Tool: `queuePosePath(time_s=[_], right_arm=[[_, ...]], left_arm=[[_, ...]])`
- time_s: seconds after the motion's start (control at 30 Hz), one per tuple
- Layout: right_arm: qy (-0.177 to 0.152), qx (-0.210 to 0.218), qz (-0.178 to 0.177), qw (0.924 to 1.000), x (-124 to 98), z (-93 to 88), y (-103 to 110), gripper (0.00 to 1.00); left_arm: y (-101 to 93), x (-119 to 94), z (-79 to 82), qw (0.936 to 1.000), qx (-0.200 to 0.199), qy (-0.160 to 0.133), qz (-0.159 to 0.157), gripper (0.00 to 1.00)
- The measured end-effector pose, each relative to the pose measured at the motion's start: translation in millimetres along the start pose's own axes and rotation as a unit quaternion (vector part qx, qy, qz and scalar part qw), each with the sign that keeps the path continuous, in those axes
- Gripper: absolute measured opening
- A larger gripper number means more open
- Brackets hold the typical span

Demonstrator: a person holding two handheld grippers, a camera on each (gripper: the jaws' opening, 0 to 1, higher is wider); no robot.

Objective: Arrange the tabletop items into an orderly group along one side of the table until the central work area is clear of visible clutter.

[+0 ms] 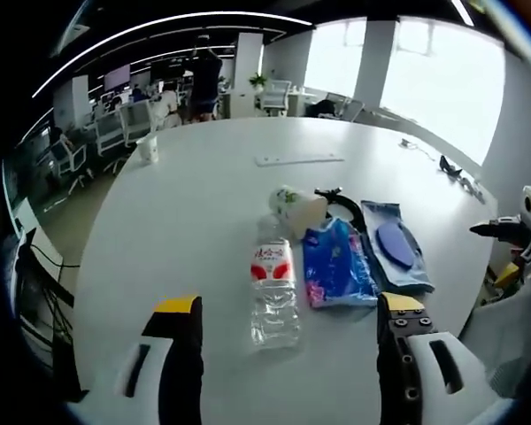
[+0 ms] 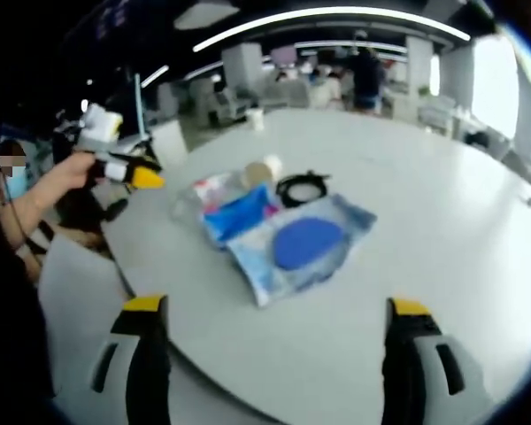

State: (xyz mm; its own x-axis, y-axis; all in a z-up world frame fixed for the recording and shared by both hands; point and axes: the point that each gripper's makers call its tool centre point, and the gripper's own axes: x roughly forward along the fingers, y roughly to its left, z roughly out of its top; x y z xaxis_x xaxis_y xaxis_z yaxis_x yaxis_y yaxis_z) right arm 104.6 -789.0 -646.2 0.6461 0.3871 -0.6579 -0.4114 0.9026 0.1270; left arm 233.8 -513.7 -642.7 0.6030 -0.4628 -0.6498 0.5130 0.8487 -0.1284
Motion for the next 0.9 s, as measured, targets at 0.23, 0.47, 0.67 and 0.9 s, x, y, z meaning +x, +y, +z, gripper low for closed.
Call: queuePosePath(time_s=[0.23,0.47,0.67,0.9], right_arm=[[0.005,-0.002,-0.002,1.0,2.7,-1.5,-1.2,0.99],[0.008,0.001,-0.003,1.0,4.4,-3.3,-2.8,0.99],[0.015,-0.005,-0.004,0.9999,5.5,-6.5,-2.5,0.99],[0.023,-0.006,-0.005,0.9997,8.2,-10.2,-2.3,0.99]], left_arm=[[2.9,12.2,2.0,0.9998,0.007,0.018,-0.004,0.76],[0.5,21.8,-1.1,0.999,0.005,0.043,-0.012,0.72],[-0.1,29.4,-2.4,0.9983,0.004,0.055,-0.015,0.71],[1.7,38.3,-1.8,0.9972,0.002,0.072,-0.019,0.68]])
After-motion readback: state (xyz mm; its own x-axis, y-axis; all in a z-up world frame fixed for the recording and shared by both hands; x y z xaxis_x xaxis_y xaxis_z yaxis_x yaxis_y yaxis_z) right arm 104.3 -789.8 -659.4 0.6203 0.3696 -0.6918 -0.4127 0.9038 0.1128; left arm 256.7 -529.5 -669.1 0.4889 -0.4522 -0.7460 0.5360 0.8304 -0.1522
